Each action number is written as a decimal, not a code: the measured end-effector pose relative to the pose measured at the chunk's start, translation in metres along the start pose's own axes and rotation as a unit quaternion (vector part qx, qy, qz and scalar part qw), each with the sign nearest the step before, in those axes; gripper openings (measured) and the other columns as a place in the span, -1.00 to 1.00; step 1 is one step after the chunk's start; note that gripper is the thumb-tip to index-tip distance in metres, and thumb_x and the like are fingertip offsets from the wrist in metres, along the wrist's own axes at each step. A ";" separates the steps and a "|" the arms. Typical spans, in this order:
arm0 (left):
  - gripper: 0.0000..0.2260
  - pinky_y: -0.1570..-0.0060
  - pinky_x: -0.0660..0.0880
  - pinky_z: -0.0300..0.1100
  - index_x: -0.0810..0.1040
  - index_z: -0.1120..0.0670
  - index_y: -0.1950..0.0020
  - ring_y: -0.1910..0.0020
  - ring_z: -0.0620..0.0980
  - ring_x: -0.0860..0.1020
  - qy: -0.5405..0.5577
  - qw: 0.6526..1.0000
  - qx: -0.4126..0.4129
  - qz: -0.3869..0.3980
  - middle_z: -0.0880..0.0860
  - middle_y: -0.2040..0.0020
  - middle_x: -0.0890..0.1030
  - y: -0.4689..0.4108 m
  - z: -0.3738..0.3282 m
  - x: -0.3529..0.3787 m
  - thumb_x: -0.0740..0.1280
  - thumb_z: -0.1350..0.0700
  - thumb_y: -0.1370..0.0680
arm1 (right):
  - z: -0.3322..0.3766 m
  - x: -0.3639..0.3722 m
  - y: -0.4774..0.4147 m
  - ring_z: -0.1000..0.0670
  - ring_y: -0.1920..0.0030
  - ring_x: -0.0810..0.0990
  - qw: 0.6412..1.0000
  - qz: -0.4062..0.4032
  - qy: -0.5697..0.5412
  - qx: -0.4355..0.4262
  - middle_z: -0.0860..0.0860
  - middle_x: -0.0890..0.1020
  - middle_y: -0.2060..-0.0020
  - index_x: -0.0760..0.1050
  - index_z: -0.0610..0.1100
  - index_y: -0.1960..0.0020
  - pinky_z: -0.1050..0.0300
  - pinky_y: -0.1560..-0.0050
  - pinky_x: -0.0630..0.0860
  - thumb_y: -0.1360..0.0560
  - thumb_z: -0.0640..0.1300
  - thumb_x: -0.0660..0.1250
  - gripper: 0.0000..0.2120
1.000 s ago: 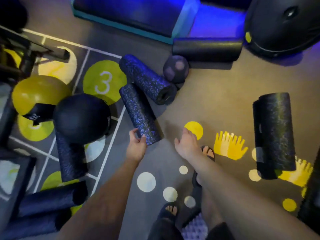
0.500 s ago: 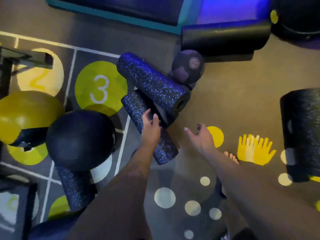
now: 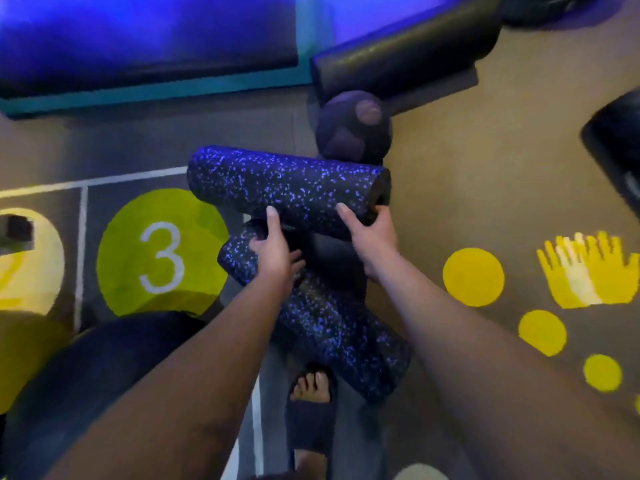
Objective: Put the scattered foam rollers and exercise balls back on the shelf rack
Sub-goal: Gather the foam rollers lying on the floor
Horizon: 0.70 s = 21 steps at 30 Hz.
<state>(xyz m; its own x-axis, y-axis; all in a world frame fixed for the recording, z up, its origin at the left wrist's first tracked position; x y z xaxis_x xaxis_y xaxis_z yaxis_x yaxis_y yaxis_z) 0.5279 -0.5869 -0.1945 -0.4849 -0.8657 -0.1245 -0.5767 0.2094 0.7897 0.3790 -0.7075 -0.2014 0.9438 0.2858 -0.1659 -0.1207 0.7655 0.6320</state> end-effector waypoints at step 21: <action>0.38 -0.05 0.61 0.29 0.05 -0.09 -0.45 -0.13 0.28 0.61 -0.062 0.923 0.154 0.348 0.17 -0.35 0.45 0.259 0.294 0.479 0.54 -0.52 0.24 | -0.216 -0.573 0.109 -0.18 -0.41 0.46 0.837 -0.519 -0.110 -0.136 -0.17 0.52 -0.39 0.30 -0.23 -0.48 0.08 -0.32 0.31 -0.67 0.12 0.18 -0.47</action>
<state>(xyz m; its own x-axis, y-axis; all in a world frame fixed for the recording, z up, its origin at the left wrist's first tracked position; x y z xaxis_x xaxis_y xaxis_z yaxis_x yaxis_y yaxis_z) -0.0472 -0.8139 -0.2258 -0.8691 -0.4178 0.2649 -0.2477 0.8310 0.4981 -0.2412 -0.6630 -0.2008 0.6139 -0.7042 -0.3566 0.7615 0.6473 0.0325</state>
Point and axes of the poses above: each hand's wrist, its own y-axis away from the middle knuckle, its own x-axis out of the palm, z = x × y, the point moved 6 cm from there along -y, towards the middle knuckle
